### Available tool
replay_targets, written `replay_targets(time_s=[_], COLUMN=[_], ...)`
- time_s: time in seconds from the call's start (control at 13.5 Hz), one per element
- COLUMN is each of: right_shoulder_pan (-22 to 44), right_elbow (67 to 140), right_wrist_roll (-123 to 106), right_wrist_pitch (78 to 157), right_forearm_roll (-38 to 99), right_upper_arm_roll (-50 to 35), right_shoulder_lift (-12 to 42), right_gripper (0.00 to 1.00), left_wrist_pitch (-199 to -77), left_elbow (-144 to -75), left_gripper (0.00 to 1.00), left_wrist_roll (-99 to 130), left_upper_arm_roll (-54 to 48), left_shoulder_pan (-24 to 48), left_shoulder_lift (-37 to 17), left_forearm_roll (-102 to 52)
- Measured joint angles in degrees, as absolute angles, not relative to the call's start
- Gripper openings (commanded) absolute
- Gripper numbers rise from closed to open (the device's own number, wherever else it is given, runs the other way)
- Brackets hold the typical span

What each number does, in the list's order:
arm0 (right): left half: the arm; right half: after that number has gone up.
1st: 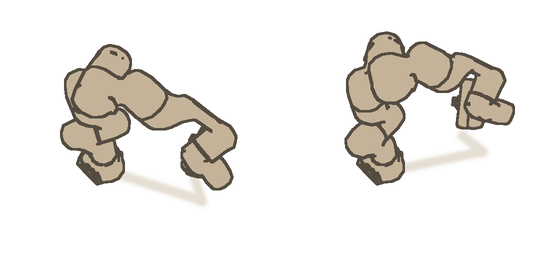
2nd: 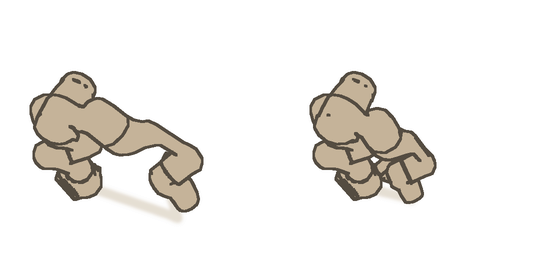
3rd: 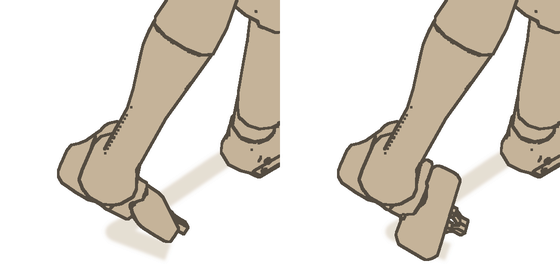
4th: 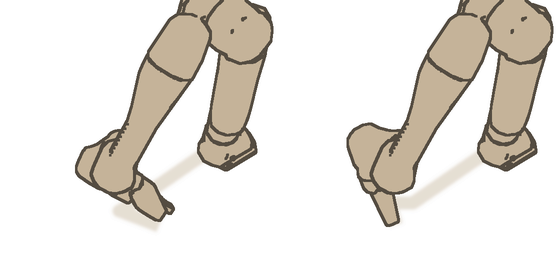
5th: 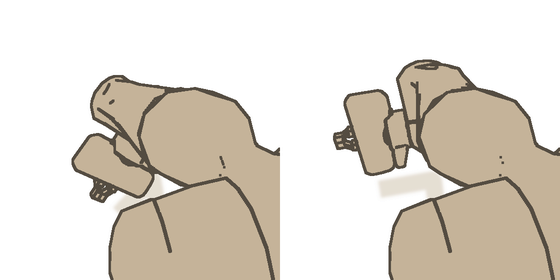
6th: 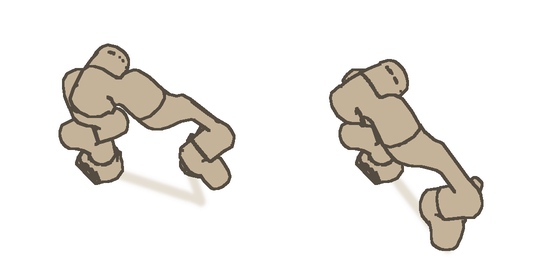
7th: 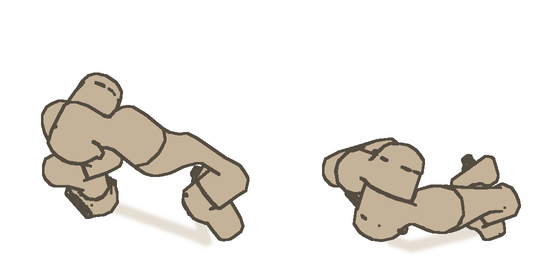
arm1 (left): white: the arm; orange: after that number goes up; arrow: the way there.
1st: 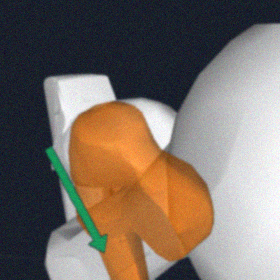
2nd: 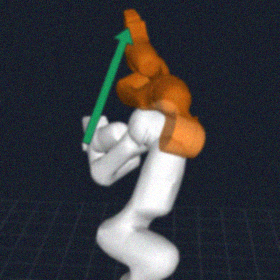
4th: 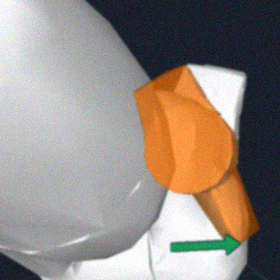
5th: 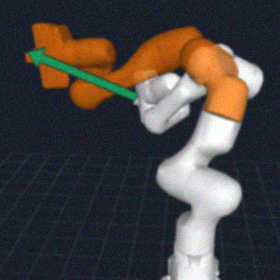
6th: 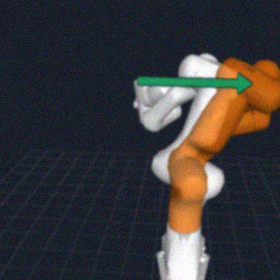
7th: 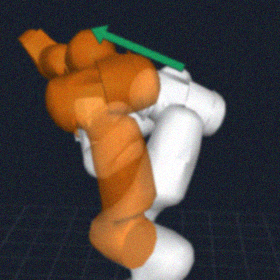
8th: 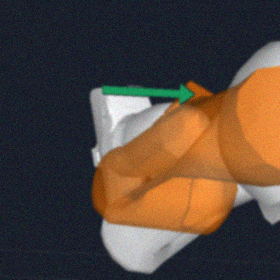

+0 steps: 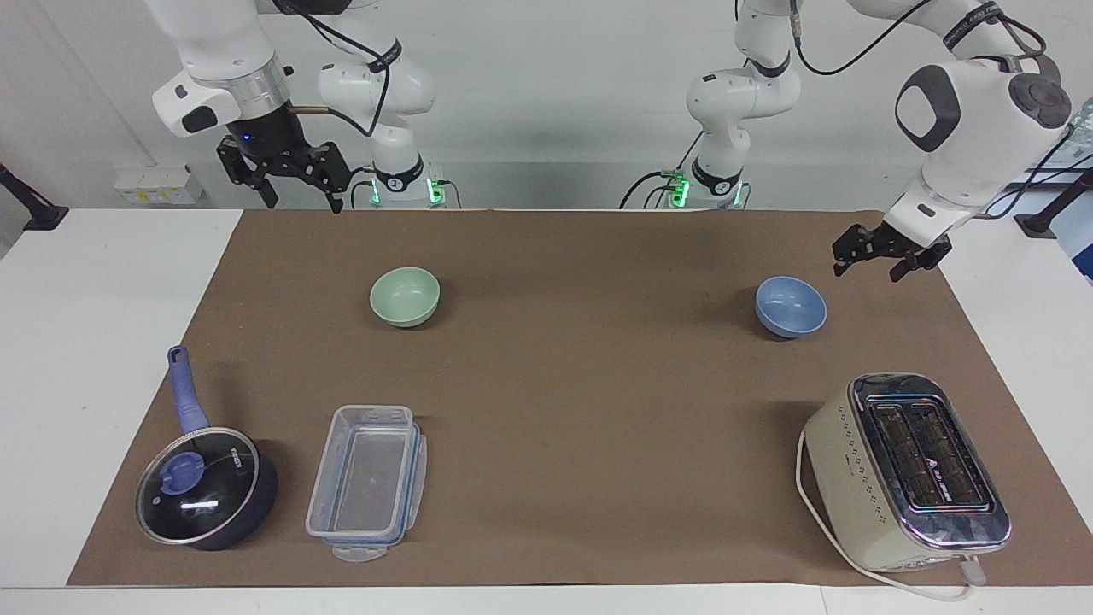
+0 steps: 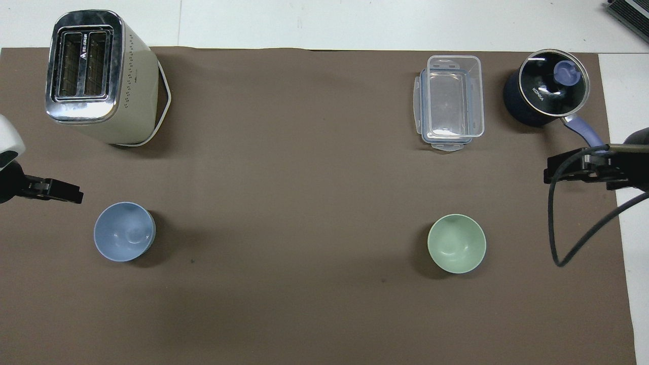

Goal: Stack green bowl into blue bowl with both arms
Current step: 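Lower the left gripper onto the rim of the blue bowl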

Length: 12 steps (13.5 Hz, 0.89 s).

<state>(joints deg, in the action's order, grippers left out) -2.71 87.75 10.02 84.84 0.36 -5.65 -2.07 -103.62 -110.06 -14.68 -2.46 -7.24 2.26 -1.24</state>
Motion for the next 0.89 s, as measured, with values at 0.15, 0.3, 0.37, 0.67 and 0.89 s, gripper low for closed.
replay_targets(time_s=[0.15, 0.3, 0.37, 0.67, 0.89], right_shoulder_pan=[-2.7, -2.7, -2.7, -2.7, -2.7], right_elbow=[87.8, 87.8, 87.8, 87.8, 87.8], right_wrist_roll=[10.0, 10.0, 10.0, 10.0, 10.0], right_wrist_pitch=[84.8, 84.8, 84.8, 84.8, 84.8], right_forearm_roll=[0.4, 0.4, 0.4, 0.4, 0.4], right_upper_arm_roll=[-5.7, -5.6, -5.6, -5.6, -5.6], right_shoulder_lift=[-2.1, -2.1, -2.1, -2.1, -2.1], right_gripper=[1.0, 1.0, 1.0, 1.0, 1.0], left_wrist_pitch=[-105.8, -108.5, -109.9, -115.3, -119.0], left_elbow=[-112.1, -114.7, -116.1, -121.6, -125.3], left_gripper=[1.0, 1.0, 1.0, 1.0, 1.0], left_wrist_roll=[-14.7, -14.7, -14.7, -15.2, -15.4], left_upper_arm_roll=[-2.4, -2.4, -2.4, -2.4, -2.4], left_shoulder_pan=[-7.3, -7.3, -7.5, -9.7, -10.2], left_shoulder_lift=[2.3, 2.3, 2.2, 1.4, 0.2], left_forearm_roll=[-1.2, -1.2, -1.2, -1.2, -1.2])
